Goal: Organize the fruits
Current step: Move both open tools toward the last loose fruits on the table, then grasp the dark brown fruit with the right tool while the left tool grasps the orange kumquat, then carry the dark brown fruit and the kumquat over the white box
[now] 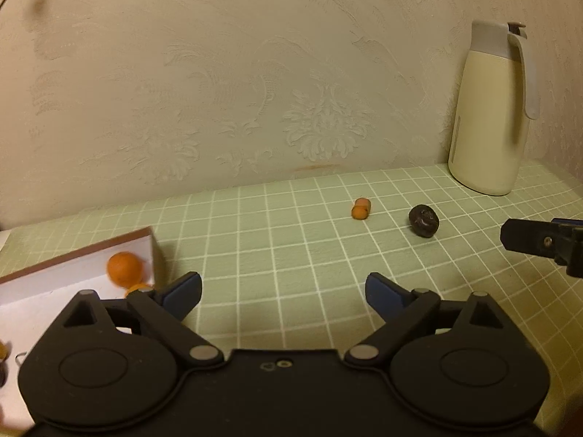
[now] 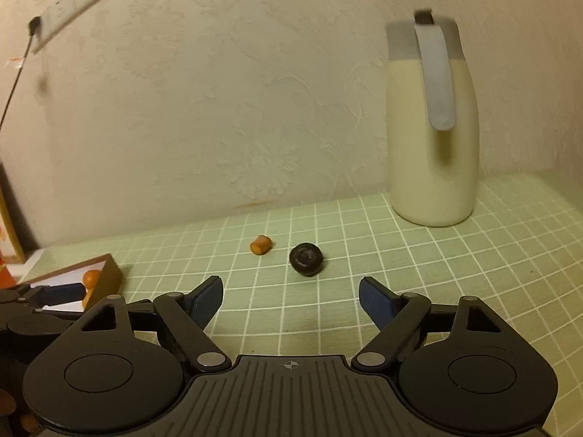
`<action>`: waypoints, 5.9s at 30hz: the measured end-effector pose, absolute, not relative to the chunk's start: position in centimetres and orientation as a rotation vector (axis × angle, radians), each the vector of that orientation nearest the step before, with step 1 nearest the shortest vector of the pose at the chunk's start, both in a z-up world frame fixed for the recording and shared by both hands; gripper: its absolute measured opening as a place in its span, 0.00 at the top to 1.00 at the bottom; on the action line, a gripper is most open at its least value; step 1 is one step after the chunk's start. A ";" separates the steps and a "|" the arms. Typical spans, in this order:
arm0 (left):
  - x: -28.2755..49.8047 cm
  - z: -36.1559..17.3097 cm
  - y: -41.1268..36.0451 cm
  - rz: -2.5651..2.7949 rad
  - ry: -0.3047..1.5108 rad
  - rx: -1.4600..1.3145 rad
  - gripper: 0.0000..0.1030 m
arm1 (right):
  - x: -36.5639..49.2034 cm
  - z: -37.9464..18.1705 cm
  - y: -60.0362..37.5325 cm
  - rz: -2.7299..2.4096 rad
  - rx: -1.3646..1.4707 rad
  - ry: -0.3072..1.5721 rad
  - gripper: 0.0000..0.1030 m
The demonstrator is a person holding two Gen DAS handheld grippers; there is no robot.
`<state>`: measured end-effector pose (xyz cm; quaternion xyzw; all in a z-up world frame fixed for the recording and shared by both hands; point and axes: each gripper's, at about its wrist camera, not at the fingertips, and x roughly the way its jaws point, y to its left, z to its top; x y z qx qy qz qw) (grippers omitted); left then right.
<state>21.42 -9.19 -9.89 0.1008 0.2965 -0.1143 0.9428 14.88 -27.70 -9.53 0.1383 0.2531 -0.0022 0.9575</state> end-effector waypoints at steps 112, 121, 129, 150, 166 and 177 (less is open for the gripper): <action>24.4 -11.1 -10.5 -0.299 0.550 0.212 0.91 | 23.2 -11.6 -26.1 0.074 0.250 0.596 0.69; 18.4 -8.4 -5.6 -0.220 0.522 0.200 0.91 | 18.1 -9.3 -21.0 0.209 0.201 0.554 0.69; 14.8 -6.4 -0.9 -0.127 0.482 0.163 0.91 | 14.5 -7.6 -15.5 0.347 0.169 0.505 0.69; 11.0 -4.6 9.7 0.085 0.417 0.041 0.91 | 13.0 -6.3 -5.9 0.531 0.122 0.440 0.69; 11.1 -5.0 14.4 0.203 0.443 0.003 0.90 | 15.0 -7.0 -2.7 0.540 0.127 0.442 0.69; 12.7 -5.9 17.0 0.237 0.489 -0.007 0.90 | 17.6 -8.4 -1.1 0.522 0.140 0.483 0.69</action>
